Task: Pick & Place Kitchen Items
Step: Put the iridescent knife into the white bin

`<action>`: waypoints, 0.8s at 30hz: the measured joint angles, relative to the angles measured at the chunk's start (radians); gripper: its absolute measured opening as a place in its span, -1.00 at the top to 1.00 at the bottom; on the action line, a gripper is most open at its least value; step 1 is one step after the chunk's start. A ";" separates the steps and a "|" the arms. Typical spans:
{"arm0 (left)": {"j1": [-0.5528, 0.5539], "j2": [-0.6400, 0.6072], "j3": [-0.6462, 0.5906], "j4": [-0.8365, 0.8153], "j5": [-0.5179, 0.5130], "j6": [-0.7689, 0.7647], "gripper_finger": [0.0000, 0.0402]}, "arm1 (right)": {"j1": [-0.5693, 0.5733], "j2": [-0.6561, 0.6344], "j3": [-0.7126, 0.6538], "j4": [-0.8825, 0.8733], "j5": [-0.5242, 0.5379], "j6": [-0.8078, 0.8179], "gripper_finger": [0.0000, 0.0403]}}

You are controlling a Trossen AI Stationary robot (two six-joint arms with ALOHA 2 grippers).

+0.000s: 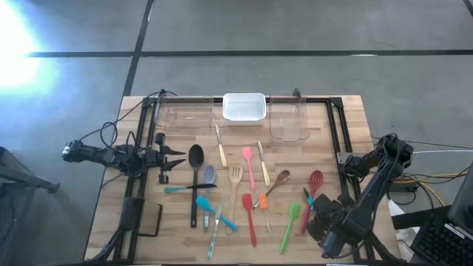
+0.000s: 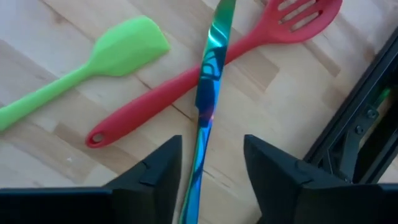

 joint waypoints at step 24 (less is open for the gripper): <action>0.000 0.000 0.000 -0.001 0.000 0.000 0.50 | 0.000 -0.007 -0.354 0.449 -0.092 0.055 0.24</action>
